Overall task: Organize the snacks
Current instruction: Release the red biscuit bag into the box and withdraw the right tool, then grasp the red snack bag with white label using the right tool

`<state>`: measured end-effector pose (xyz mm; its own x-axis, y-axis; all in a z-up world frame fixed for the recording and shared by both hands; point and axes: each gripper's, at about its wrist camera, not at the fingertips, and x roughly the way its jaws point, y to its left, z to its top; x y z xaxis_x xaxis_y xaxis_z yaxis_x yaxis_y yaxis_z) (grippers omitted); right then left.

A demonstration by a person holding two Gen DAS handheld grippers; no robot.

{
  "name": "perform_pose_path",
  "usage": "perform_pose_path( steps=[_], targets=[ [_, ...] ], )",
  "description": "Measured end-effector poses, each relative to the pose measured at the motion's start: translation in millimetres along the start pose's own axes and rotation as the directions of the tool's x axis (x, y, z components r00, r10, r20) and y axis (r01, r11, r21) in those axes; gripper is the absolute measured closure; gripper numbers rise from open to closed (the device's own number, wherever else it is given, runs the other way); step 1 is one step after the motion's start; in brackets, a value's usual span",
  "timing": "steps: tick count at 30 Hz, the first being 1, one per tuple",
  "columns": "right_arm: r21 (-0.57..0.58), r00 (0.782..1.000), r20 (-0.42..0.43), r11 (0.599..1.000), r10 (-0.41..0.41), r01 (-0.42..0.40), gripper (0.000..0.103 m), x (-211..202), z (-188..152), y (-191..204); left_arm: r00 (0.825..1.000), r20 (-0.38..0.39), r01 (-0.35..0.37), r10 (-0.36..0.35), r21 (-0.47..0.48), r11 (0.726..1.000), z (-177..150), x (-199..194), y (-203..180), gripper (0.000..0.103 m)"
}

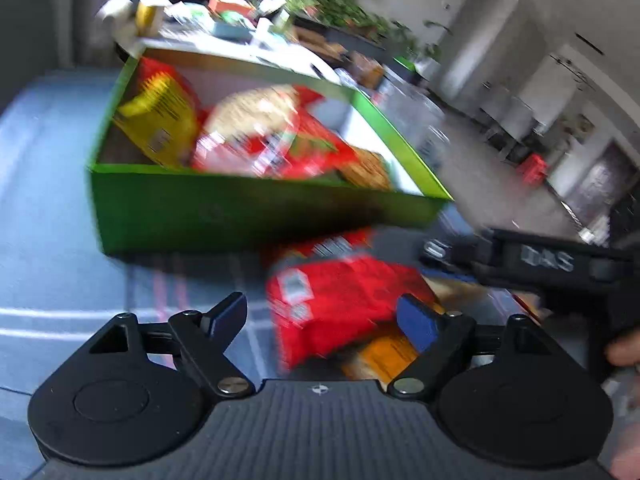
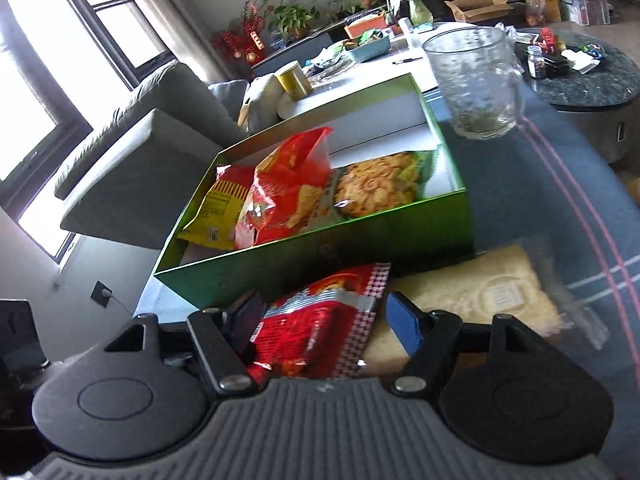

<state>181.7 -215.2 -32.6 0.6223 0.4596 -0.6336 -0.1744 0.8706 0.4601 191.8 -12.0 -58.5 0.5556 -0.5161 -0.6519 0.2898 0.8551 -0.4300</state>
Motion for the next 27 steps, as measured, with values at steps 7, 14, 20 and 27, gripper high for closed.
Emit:
perform_pose_path(
  steps=[7, 14, 20, 27],
  targets=[
    [-0.007, 0.999, -0.032, 0.999, 0.033, -0.033, 0.037, 10.1, -3.6, 10.0, 0.999, -0.034, -0.027, 0.028, 0.047, 0.999, -17.7, -1.3, -3.0, 0.022],
    [-0.055, 0.991, -0.104, 0.995, 0.082, -0.088, 0.037, 26.9, -18.6, 35.8, 1.0, -0.003, -0.018, 0.018, -0.036, 0.999, -40.5, -44.4, 28.4, 0.022],
    [-0.093, 0.962, -0.196, 0.973, 0.188, -0.209, 0.037, 27.5, -36.6, 62.1, 0.992, 0.054, -0.115, 0.118, -0.065, 0.991, -53.8, -82.5, 52.8, 0.022],
    [-0.03, 0.978, -0.138, 0.986, 0.157, -0.162, 0.037, 15.2, -24.1, 49.1, 0.983, 0.113, -0.126, 0.142, -0.132, 0.983, -52.0, -98.0, 76.9, 0.022]
  ],
)
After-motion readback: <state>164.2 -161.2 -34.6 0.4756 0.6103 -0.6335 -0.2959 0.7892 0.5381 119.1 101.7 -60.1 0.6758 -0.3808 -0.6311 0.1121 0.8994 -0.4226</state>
